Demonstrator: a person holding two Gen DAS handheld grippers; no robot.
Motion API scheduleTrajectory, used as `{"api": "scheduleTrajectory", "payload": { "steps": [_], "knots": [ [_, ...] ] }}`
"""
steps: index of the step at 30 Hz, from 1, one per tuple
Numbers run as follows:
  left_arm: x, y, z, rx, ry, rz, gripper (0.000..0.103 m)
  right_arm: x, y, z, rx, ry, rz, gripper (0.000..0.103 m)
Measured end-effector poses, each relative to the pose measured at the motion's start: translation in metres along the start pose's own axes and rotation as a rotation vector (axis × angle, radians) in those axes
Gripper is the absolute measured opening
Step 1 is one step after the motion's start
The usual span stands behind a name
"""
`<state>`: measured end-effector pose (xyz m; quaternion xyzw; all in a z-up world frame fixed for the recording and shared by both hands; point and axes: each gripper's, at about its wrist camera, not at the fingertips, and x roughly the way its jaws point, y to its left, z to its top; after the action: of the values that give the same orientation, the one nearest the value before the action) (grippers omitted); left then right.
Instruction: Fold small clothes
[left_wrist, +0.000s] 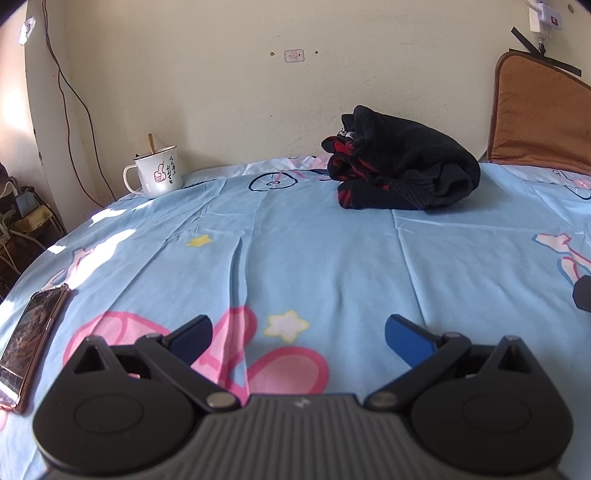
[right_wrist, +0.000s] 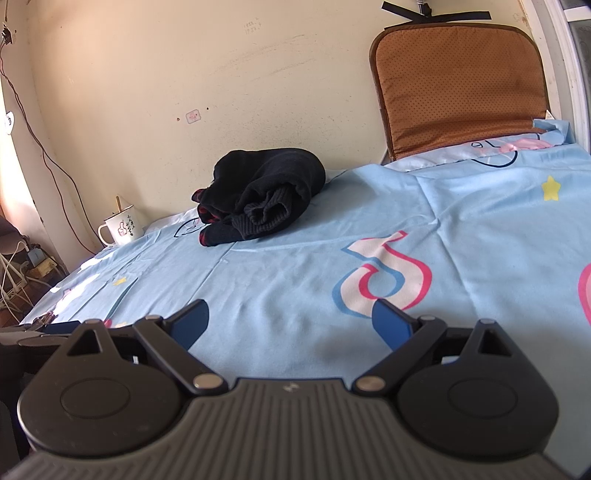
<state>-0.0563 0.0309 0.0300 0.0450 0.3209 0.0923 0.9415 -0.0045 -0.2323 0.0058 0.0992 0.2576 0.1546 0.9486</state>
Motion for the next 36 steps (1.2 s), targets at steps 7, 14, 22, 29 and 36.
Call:
{"api": "scheduleTrajectory", "payload": {
  "steps": [7, 14, 22, 29, 36],
  "knots": [
    [-0.0005, 0.0015, 0.0000, -0.010, -0.001, -0.005, 0.103, 0.0000, 0.0004, 0.0000, 0.000, -0.001, 0.000, 0.097],
    [-0.0002, 0.0027, 0.0002, -0.022, -0.001, -0.005, 0.103, 0.0000, -0.0001, -0.0001, 0.000, -0.001, 0.000, 0.097],
    [0.0005, 0.0012, 0.0002, -0.016, 0.002, 0.009, 0.103, 0.0000, 0.0006, -0.0003, 0.001, 0.000, 0.000, 0.097],
    [0.0003, 0.0013, 0.0003, -0.017, 0.001, 0.016, 0.103, 0.0000, 0.0006, -0.0005, 0.001, -0.001, -0.001, 0.097],
    [-0.0009, -0.0030, -0.0005, 0.015, -0.007, 0.032, 0.103, 0.0000, 0.0013, -0.0007, 0.002, -0.001, -0.002, 0.097]
  ]
}}
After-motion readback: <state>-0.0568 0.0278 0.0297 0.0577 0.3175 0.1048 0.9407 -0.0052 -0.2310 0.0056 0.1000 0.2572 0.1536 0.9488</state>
